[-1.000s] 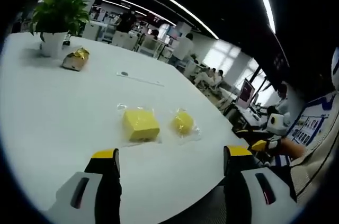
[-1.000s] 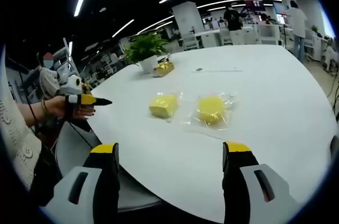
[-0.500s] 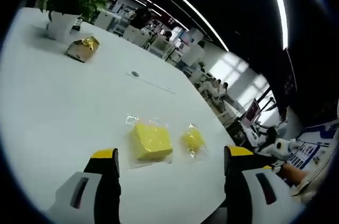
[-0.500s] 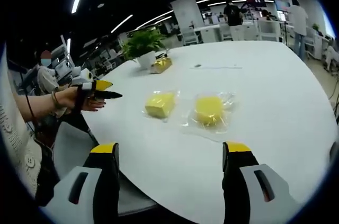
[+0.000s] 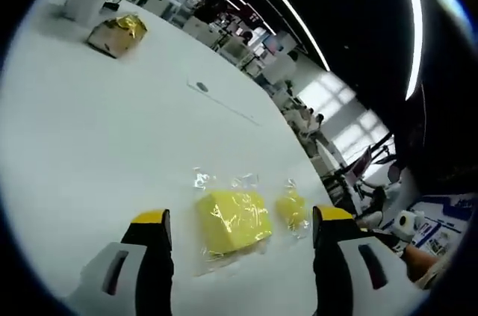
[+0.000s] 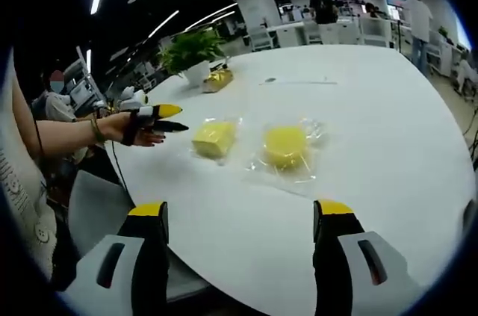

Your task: Compare the silicone blocks by pressing each to a similar depth, holding the contact briefly, and releasing to observe deformation and rebound differences across the visible hardness samples.

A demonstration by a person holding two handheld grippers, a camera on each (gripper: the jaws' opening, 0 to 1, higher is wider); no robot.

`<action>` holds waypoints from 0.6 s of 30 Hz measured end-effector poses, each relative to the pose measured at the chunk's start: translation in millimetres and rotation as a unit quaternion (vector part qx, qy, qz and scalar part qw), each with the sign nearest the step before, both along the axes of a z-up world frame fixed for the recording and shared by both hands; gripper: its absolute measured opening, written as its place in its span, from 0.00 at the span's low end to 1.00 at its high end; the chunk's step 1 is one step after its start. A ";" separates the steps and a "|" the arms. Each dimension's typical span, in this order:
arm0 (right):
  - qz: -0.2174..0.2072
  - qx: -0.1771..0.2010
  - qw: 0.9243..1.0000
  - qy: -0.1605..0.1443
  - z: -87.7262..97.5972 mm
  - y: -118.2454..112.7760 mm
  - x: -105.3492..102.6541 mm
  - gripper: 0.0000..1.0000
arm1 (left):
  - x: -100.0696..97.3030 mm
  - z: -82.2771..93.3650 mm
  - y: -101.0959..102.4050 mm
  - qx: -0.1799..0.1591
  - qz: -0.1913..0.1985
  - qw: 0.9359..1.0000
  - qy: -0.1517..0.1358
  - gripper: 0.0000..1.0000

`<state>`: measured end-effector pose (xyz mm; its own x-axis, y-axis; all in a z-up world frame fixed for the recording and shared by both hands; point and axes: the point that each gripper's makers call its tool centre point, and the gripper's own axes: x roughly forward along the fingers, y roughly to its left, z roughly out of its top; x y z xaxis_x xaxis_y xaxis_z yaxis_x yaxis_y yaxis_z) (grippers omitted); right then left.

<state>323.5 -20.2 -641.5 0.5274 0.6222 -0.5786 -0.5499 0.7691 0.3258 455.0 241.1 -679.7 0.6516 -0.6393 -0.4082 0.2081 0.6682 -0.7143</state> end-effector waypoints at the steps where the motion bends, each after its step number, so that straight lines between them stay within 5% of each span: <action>1: 0.000 -0.002 1.000 0.003 -1.1 -0.8 0.1 0.74 | 2.3 -2.4 -1.4 -0.004 0.000 1.000 0.003 0.74; 10: -0.010 -0.020 1.000 0.012 -4.6 -12.7 6.3 0.73 | 31.0 -20.3 -7.5 -0.081 0.033 0.996 0.029 0.62; 18: -0.005 -0.026 0.999 0.024 -12.7 -10.0 6.7 0.74 | 45.2 -31.1 -12.7 -0.119 0.053 0.990 0.050 0.42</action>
